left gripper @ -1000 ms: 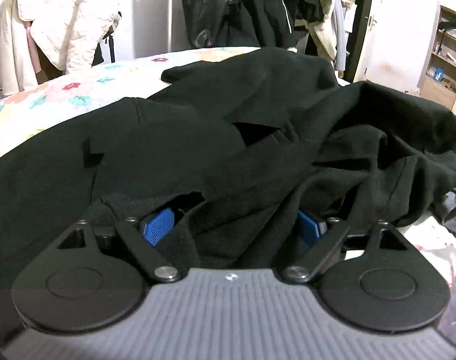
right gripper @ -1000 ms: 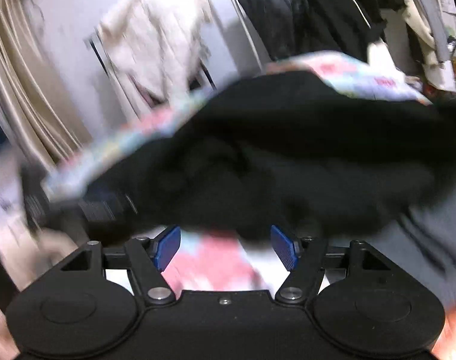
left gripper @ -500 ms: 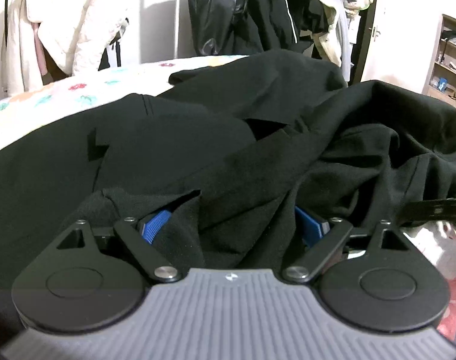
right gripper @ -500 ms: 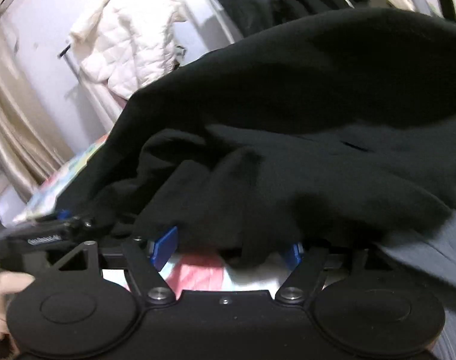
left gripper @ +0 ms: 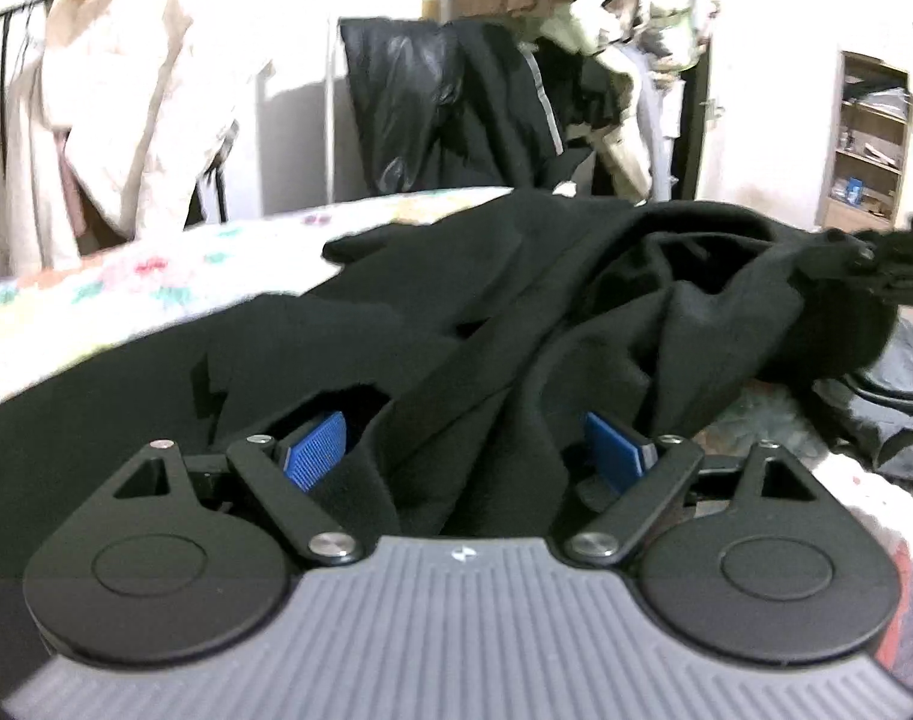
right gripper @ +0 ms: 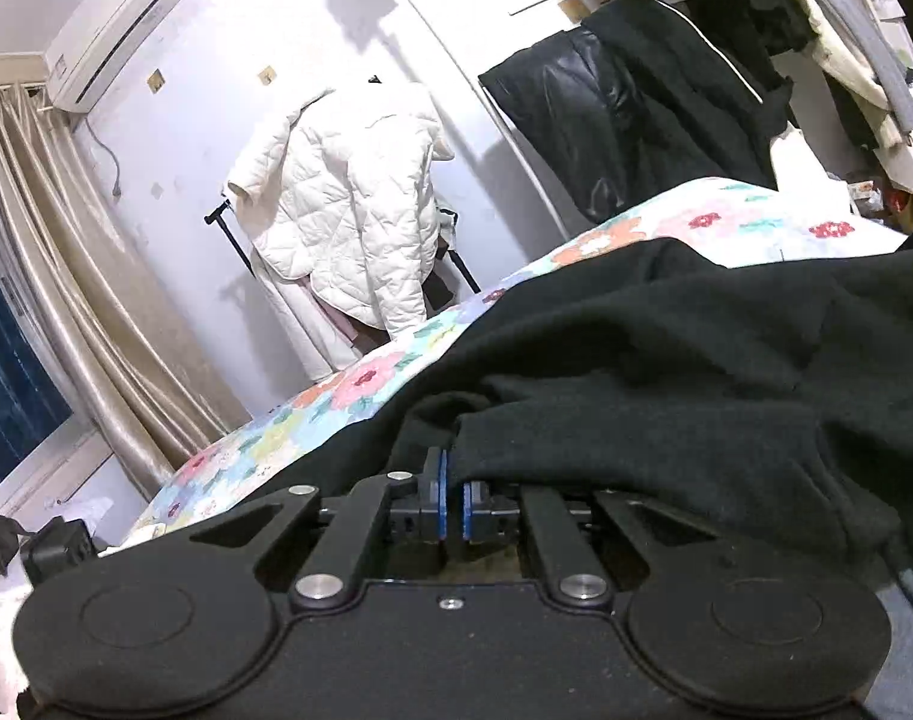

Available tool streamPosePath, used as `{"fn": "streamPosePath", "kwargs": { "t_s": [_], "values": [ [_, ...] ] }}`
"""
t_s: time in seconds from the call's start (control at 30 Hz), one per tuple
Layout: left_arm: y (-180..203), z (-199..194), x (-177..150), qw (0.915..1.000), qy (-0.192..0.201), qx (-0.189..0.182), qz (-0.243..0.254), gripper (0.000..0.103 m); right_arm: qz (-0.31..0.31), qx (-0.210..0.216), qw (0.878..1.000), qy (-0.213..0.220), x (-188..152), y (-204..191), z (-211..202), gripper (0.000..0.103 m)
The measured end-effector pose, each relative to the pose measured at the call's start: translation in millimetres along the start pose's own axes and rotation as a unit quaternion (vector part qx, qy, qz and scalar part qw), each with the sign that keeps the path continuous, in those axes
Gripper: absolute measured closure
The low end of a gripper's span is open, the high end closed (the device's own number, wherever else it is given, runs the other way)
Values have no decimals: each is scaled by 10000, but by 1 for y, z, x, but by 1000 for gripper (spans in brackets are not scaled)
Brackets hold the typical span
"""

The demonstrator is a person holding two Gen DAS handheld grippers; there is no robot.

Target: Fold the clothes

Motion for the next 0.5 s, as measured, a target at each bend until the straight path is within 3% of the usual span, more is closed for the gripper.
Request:
{"fn": "streamPosePath", "kwargs": {
  "t_s": [0.2, 0.3, 0.37, 0.5],
  "values": [
    [32, -22, 6, 9955, 490, -704, 408, 16, -252, 142, 9996, 11, 29, -13, 20, 96],
    [47, -14, 2, 9923, 194, -1079, 573, 16, -345, 151, 9993, 54, 53, -14, 34, 96],
    [51, 4, -7, 9932, -270, -956, 612, 16, -422, 59, 9991, -50, 64, -14, 50, 96],
    [38, 42, -19, 9942, -793, -613, 377, 17, -581, -123, 9977, -325, 74, -9, 82, 96]
  ]
}}
Point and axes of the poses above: each gripper's, at about its wrist camera, not at the fingertips, and z roughly the way its jaws point, y to its right, x to its top, the point moved 7 cm from there along z, roughly the way its jaws point, and after that the axes turned 13 degrees about -y, right-handed, at the moved point
